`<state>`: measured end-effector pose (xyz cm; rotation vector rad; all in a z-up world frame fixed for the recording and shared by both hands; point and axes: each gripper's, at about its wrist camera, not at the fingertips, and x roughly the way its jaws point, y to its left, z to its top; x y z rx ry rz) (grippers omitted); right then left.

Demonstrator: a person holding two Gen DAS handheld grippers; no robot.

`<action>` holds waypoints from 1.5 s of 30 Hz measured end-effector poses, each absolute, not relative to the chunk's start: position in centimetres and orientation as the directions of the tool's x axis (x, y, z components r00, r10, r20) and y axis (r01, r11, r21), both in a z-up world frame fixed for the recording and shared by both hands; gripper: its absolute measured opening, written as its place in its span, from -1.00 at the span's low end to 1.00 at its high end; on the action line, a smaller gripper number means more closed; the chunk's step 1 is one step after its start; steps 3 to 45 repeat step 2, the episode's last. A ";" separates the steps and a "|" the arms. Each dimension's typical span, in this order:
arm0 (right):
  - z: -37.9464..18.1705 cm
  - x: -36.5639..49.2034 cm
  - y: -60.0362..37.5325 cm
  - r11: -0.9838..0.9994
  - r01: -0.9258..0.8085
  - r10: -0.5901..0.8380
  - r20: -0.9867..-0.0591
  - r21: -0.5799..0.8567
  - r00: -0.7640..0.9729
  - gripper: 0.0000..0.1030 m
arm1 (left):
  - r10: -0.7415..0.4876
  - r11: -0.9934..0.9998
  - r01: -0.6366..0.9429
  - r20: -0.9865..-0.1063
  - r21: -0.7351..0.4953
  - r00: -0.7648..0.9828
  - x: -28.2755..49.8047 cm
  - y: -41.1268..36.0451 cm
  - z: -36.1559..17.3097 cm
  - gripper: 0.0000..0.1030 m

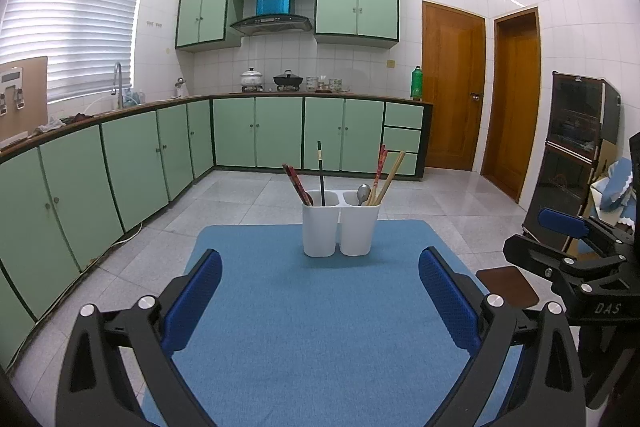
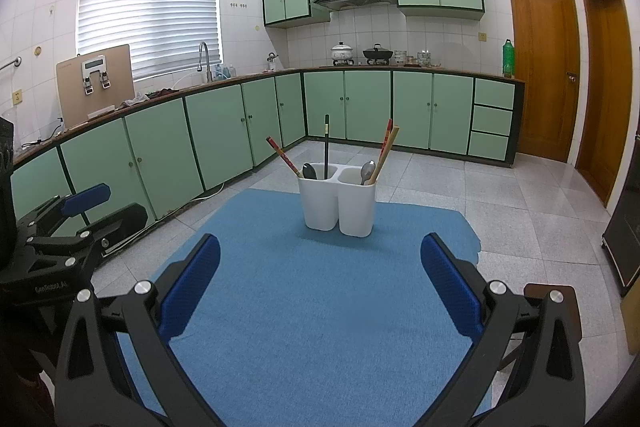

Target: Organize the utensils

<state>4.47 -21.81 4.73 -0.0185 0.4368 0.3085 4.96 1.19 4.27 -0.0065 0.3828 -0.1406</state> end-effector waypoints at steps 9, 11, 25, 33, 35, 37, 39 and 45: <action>4.8 4.5 -21.8 0.953 -0.299 0.290 -0.419 0.048 0.860 0.89 | -0.137 0.990 0.135 -0.371 -0.030 0.919 4.9 1.2 4.3 0.88; 4.8 4.5 -21.8 0.953 -0.299 0.290 -0.419 0.048 0.860 0.89 | -0.137 0.990 0.135 -0.371 -0.030 0.919 4.9 1.2 4.3 0.88; 4.8 4.5 -21.8 0.953 -0.299 0.290 -0.419 0.048 0.860 0.89 | -0.137 0.990 0.135 -0.371 -0.030 0.919 4.9 1.2 4.3 0.88; 4.8 4.5 -21.8 0.953 -0.299 0.290 -0.419 0.048 0.860 0.89 | -0.137 0.990 0.135 -0.371 -0.030 0.919 4.9 1.2 4.3 0.88; 4.8 4.5 -21.8 0.953 -0.299 0.290 -0.419 0.048 0.860 0.89 | -0.137 0.990 0.135 -0.371 -0.030 0.919 4.9 1.2 4.3 0.88; 4.8 4.5 -21.8 0.953 -0.299 0.290 -0.419 0.048 0.860 0.89 | -0.137 0.990 0.135 -0.371 -0.030 0.919 4.9 1.2 4.3 0.88; 4.8 4.5 -21.8 0.953 -0.299 0.290 -0.419 0.048 0.860 0.89 | -0.137 0.990 0.135 -0.371 -0.030 0.919 4.9 1.2 4.3 0.88; 4.8 4.5 -21.8 0.953 -0.299 0.290 -0.419 0.048 0.860 0.89 | -0.137 0.990 0.135 -0.371 -0.030 0.919 4.9 1.2 4.3 0.88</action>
